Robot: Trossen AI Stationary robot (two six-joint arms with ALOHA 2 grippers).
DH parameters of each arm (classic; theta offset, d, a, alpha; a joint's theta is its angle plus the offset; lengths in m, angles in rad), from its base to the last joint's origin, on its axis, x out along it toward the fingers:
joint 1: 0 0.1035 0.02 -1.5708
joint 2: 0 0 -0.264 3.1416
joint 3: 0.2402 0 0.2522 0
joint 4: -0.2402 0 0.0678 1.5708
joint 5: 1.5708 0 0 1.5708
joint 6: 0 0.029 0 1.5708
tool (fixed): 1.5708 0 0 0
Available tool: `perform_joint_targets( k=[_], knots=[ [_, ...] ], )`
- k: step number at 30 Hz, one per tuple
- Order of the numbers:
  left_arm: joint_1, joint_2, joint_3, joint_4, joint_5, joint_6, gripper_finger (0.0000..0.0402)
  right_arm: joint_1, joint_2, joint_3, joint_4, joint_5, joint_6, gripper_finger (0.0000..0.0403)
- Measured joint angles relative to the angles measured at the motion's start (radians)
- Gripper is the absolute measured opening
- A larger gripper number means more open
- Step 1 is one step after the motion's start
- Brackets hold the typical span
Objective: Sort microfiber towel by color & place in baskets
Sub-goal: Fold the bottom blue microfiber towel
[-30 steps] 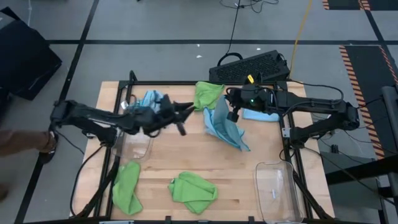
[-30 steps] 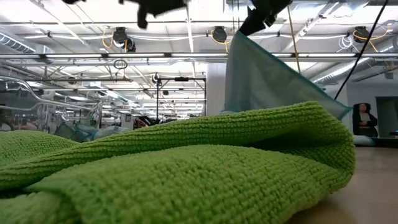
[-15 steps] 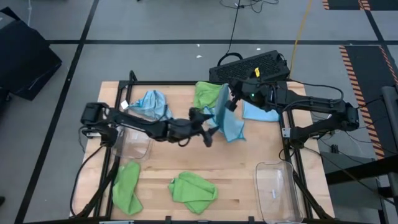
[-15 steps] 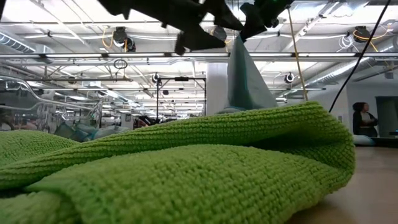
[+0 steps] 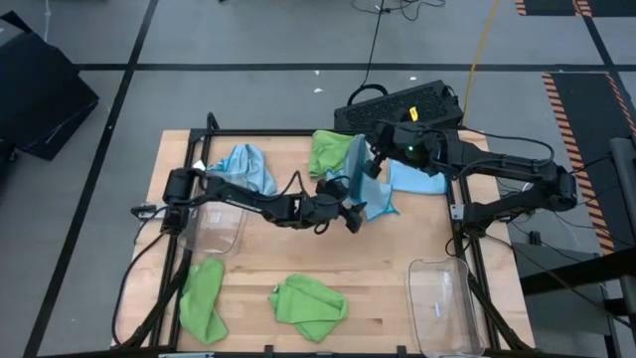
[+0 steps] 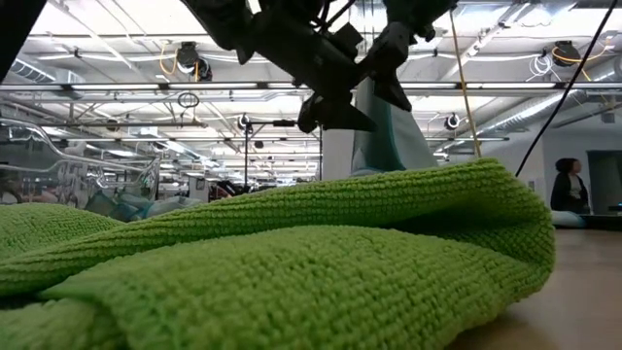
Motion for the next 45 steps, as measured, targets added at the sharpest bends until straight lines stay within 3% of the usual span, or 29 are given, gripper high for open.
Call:
perform_joint_targets(
  k=[12, 22, 26, 30, 38, 45],
  knots=[
    [0.041, 0.017, -0.013, 0.029, 0.002, -0.01, 0.0273, 0.0, -0.039, 0.0, 0.071, -0.12, 0.015, 0.0],
    [0.035, 0.09, -0.014, 0.072, 0.063, 0.029, 0.0273, -0.001, -0.077, 0.001, 0.226, -0.12, -0.05, 0.0],
    [0.03, 0.087, -0.014, 0.073, 0.083, 0.115, 0.0269, -0.005, -0.103, 0.001, 0.225, -0.118, -0.073, 0.0],
    [0.025, 0.083, -0.014, 0.058, 0.083, 0.207, 0.0214, -0.011, -0.114, 0.001, 0.224, -0.118, -0.073, 0.0],
    [0.045, 0.003, -0.014, -0.049, 0.084, 0.197, 0.0016, -0.011, -0.113, 0.001, 0.221, -0.118, -0.073, 0.0],
    [0.061, -0.107, -0.014, -0.224, 0.087, 0.188, 0.0004, -0.011, -0.113, 0.0, 0.22, -0.118, -0.067, 0.0]
  ],
)
